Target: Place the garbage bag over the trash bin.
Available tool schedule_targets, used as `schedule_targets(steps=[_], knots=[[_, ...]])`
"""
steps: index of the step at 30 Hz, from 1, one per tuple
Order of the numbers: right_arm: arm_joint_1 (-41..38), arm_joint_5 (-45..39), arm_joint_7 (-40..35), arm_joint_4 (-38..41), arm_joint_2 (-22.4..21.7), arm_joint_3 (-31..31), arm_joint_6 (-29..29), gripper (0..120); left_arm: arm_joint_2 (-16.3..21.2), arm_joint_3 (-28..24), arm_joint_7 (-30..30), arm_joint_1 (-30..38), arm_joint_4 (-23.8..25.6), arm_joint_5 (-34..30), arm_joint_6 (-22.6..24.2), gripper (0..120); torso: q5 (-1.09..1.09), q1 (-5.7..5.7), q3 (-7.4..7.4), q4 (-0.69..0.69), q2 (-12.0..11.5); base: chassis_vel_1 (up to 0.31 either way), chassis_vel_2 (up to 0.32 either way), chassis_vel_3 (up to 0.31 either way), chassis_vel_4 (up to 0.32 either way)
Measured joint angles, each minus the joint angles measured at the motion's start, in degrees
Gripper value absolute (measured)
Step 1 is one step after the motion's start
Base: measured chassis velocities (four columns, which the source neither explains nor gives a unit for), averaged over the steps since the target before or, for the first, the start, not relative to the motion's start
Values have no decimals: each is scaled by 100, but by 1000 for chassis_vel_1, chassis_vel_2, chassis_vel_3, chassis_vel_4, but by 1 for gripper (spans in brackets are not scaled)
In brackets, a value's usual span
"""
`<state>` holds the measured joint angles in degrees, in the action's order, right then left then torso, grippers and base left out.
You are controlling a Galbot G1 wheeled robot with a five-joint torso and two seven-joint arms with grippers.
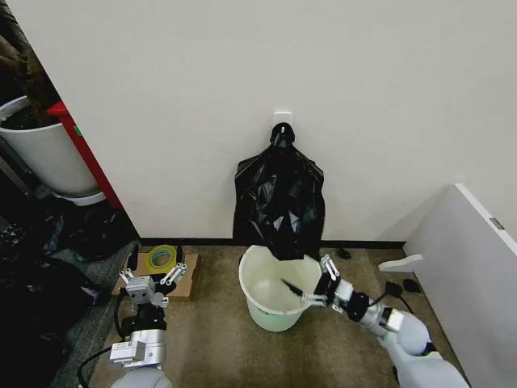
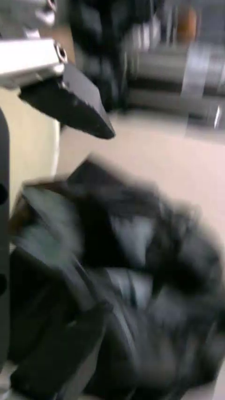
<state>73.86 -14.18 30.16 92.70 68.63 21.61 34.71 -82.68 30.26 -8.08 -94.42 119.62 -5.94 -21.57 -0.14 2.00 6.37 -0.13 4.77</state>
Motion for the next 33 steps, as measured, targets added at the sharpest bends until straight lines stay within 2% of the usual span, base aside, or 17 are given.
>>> schedule_targets(steps=[1, 2, 4, 5, 7, 8, 11, 13, 15, 16, 19, 20, 24, 25, 28, 31, 33], knots=[[0, 0, 0, 0, 0, 0, 0, 97, 0, 0, 0, 0, 0, 0, 0, 100, 0, 0, 0, 0, 0, 0, 0, 0, 0], [34, -208, -548, 28, -36, -176, -279, 100, 15, 10, -3, 3, 8, -17, 3, 100, -3, 0, 0, 0, 0, 0, 0, 0, 0], [48, -531, -1028, 61, -75, -369, -566, 100, 28, 16, -5, 8, 12, -33, 5, 100, 1, 0, 0, -1, 0, 0, 0, 0, 0], [48, -531, -1028, 61, -75, -369, -566, 100, 28, 16, -5, 8, 12, -33, 5, 100, 1, 0, 0, -1, 0, 0, 0, 0, 0], [15, -702, -1706, 73, -88, -523, -876, 100, 41, 22, -9, 13, 12, -54, 6, 100, -2, 0, 0, 0, 0, 0, 0, 0, 0], [15, -702, -1706, 73, -88, -523, -876, 100, 41, 22, -9, 13, 12, -54, 6, 100, -2, 0, 0, 0, 0, 0, 0, 0, 0], [-185, -466, -2681, 108, 1, -676, -887, 100, 54, 22, -14, 32, -22, -60, 7, 100, -1, 0, 0, 0, 0, 0, 0, 0, 0], [-248, -321, -2904, 149, 34, -734, -856, 100, 55, 20, -15, 44, -40, -61, 7, 100, -1, 0, 0, 0, 0, 0, 0, 0, 0], [-388, 307, -3263, 242, 96, -823, -707, 100, 56, 9, -19, 69, -77, -61, 7, 100, -2, 0, 0, 0, 0, 0, 0, 0, 0], [-388, 307, -3263, 242, 96, -823, -707, 100, 56, 9, -19, 69, -77, -61, 7, 100, -2, 0, 0, 0, 0, 0, 0, 0, 0], [-571, 2365, -3745, 354, 146, -865, -549, 95, 44, -12, -24, 105, -135, -60, 11, 100, -2, 0, 0, 0, 0, 0, 0, 0, 0], [-571, 2365, -3745, 354, 146, -865, -549, 95, 44, -12, -24, 105, -135, -60, 11, 100, -2, 0, 0, 0, 0, 0, 0, 0, 0], [-746, 4229, -3980, 219, 111, -860, -562, 79, 36, -15, -30, 132, -185, -55, 19, 100, -1, 0, 0, 0, 0, 0, 0, 0, 0], [-746, 4229, -3980, 219, 111, -860, -562, 79, 36, -15, -30, 132, -185, -55, 19, 100, -1, 0, 0, 0, 0, 0, 0, 0, 0], [-926, 5267, -4022, -89, 84, -787, -631, 79, 14, -14, -41, 148, -213, -53, 23, 100, 0, 0, 0, 0, 0, 0, 0, 0, 0], [-982, 5540, -4019, -173, 86, -768, -682, 80, 3, -16, -44, 152, -222, -50, 24, 100, -1, 0, 0, 0, 0, 0, 0, 0, 0], [-1125, 5890, -4015, -342, 138, -813, -1013, 81, -33, -17, -59, 170, -252, -41, 26, 100, 0, 0, 0, 0, 0, 0, 0, 0, 0]])
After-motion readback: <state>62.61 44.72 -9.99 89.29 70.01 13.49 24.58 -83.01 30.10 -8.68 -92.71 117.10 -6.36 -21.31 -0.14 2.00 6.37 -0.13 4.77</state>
